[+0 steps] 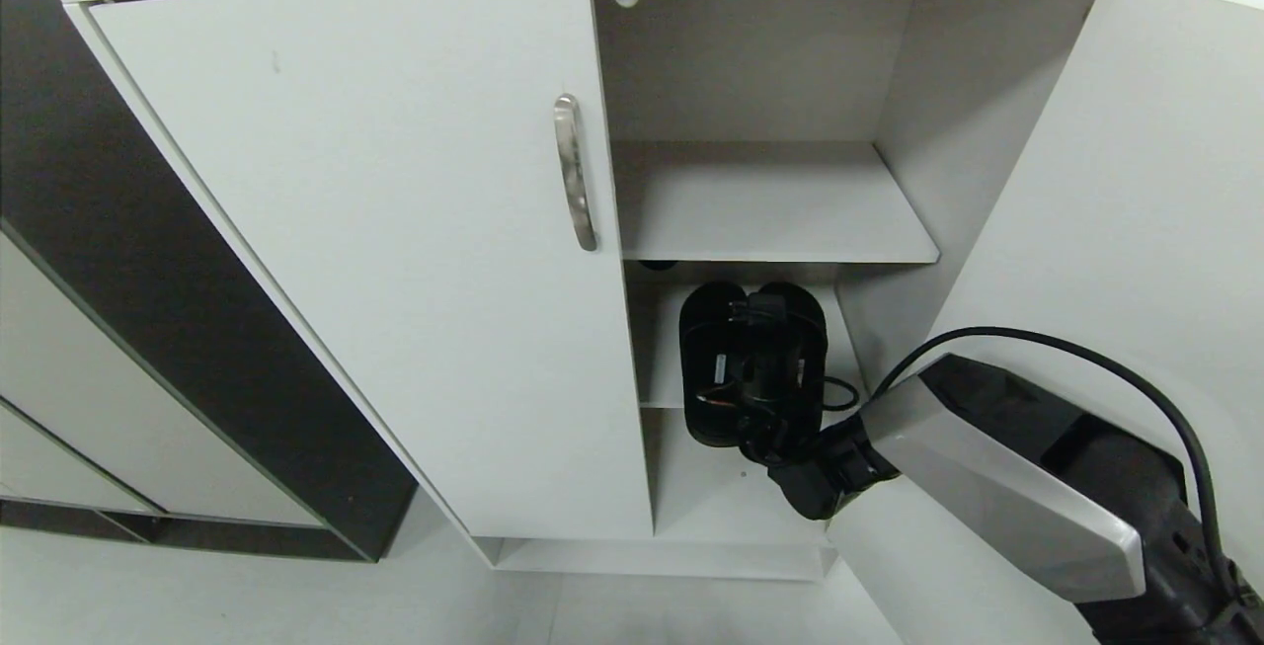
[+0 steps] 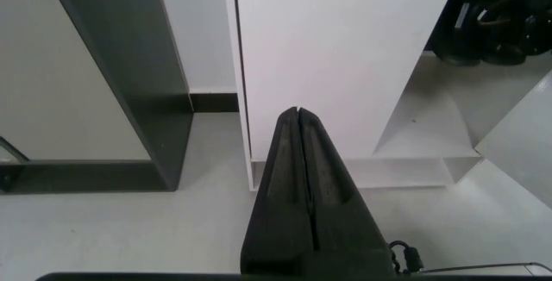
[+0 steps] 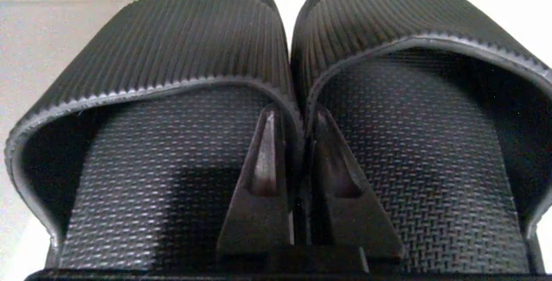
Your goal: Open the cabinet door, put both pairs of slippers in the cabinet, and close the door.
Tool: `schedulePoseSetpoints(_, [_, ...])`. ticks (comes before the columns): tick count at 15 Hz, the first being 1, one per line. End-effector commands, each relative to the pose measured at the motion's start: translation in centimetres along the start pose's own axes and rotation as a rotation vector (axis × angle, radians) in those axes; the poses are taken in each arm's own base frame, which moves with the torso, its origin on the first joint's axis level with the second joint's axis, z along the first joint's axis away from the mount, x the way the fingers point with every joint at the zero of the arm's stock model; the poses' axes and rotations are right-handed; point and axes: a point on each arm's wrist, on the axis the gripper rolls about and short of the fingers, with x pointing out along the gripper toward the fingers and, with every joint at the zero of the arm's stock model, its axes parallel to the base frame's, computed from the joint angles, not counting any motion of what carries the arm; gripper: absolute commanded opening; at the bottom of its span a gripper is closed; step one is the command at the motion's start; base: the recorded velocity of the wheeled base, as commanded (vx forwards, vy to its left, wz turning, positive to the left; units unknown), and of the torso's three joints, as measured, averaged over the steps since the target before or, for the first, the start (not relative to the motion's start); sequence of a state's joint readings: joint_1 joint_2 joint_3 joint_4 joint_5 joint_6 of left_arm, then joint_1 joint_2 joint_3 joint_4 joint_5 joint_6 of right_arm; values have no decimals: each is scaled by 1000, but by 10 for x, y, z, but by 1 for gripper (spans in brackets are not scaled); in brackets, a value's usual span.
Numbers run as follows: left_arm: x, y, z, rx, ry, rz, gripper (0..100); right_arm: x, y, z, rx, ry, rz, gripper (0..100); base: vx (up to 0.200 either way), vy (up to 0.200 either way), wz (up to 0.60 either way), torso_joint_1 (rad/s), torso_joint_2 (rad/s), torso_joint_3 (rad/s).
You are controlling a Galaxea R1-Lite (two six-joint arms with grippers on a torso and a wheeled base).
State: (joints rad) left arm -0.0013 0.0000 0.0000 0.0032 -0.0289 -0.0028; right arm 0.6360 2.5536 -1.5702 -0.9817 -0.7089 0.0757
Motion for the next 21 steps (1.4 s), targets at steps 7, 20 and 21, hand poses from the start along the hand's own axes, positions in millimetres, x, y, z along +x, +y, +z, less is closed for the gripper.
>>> schedulePoseSetpoints(7, [0,0,0,0,1,0,0,25,-3,20,-10,-6,-33,0,0,0,0,0,0,0])
schedulePoseSetpoints(20, [0,0,0,0,1,0,0,37,-4,5,-27,16,-48,100,0,0,0,0,0,0])
schedulePoseSetpoints(21, [0,0,0,0,1,7,0,33,-4,2,-37,26,-52,100,0,0,0,0,0,0])
